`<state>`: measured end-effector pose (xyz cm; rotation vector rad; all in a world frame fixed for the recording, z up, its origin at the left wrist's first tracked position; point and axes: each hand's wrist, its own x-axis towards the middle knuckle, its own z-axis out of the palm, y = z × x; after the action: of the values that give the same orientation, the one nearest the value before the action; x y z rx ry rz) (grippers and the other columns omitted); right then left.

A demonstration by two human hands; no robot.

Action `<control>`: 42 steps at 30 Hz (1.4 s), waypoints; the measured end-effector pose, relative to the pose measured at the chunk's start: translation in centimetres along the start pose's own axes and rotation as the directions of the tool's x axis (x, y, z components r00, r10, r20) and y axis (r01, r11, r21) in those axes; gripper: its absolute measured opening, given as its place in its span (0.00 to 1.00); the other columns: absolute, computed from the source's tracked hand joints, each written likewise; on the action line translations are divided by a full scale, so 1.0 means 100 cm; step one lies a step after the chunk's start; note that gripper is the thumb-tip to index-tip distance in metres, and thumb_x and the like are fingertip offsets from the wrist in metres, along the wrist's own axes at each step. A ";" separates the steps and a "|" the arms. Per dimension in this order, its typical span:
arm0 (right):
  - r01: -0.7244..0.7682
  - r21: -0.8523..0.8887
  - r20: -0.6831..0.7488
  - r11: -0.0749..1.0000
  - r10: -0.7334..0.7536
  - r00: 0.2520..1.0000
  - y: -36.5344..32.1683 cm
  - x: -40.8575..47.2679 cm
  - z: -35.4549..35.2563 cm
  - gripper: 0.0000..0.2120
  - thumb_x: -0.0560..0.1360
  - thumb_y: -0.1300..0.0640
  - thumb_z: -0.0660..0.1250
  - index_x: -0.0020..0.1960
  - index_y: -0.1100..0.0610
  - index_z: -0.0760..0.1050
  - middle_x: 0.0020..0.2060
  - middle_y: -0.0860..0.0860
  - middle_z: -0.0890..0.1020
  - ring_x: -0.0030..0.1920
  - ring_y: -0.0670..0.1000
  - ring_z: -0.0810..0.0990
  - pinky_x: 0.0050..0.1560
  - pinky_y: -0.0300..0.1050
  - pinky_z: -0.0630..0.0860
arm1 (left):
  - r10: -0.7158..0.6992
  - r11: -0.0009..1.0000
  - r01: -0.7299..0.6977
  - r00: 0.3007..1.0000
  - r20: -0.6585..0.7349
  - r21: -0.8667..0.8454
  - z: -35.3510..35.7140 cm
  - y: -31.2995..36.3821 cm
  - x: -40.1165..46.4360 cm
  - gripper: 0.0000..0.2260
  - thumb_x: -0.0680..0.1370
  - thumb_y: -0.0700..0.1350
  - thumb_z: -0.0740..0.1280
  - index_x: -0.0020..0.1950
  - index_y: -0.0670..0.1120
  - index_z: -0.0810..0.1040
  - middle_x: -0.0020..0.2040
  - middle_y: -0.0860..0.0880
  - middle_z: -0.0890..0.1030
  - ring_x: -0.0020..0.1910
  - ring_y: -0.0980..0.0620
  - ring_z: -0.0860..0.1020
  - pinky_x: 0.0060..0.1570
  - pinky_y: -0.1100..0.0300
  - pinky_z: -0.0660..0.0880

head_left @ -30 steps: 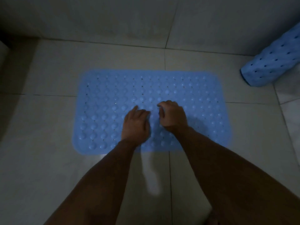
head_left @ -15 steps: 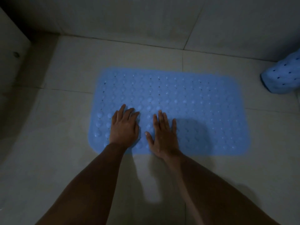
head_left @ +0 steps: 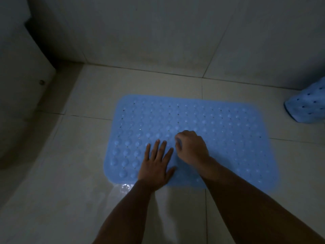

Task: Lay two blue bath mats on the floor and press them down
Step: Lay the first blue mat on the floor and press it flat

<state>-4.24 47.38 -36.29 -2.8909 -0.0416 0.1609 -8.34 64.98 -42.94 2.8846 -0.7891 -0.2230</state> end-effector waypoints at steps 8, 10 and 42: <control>0.178 0.053 -0.205 0.983 -0.164 0.965 0.021 -0.011 0.033 0.10 0.73 0.54 0.66 0.53 0.52 0.80 0.54 0.49 0.80 0.58 0.55 0.78 0.53 0.53 0.76 | 0.008 0.999 -0.009 1.000 -0.020 -0.052 -0.002 -0.001 0.003 0.36 0.80 0.71 0.49 0.81 0.51 0.60 0.83 0.44 0.54 0.83 0.41 0.46 0.77 0.35 0.49; 0.135 0.065 -0.217 0.989 -0.118 0.969 0.021 -0.010 0.028 0.11 0.72 0.53 0.67 0.53 0.51 0.80 0.55 0.50 0.81 0.59 0.56 0.78 0.53 0.53 0.76 | 0.004 0.997 -0.002 1.000 0.023 -0.074 -0.006 -0.001 0.007 0.36 0.79 0.71 0.51 0.81 0.52 0.61 0.83 0.44 0.54 0.83 0.42 0.46 0.77 0.35 0.48; -0.007 0.089 0.092 0.996 -0.002 0.996 -0.116 0.012 0.033 0.14 0.78 0.46 0.60 0.53 0.53 0.79 0.51 0.54 0.84 0.55 0.59 0.82 0.57 0.54 0.76 | -0.309 0.938 0.278 0.942 -0.132 -0.207 -0.053 -0.123 -0.034 0.26 0.83 0.56 0.50 0.76 0.47 0.71 0.77 0.43 0.69 0.80 0.42 0.60 0.75 0.41 0.64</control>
<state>-3.55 59.46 -36.77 -2.7930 -0.0460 0.2891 -4.18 77.70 -39.57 2.7852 -0.2879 -0.0842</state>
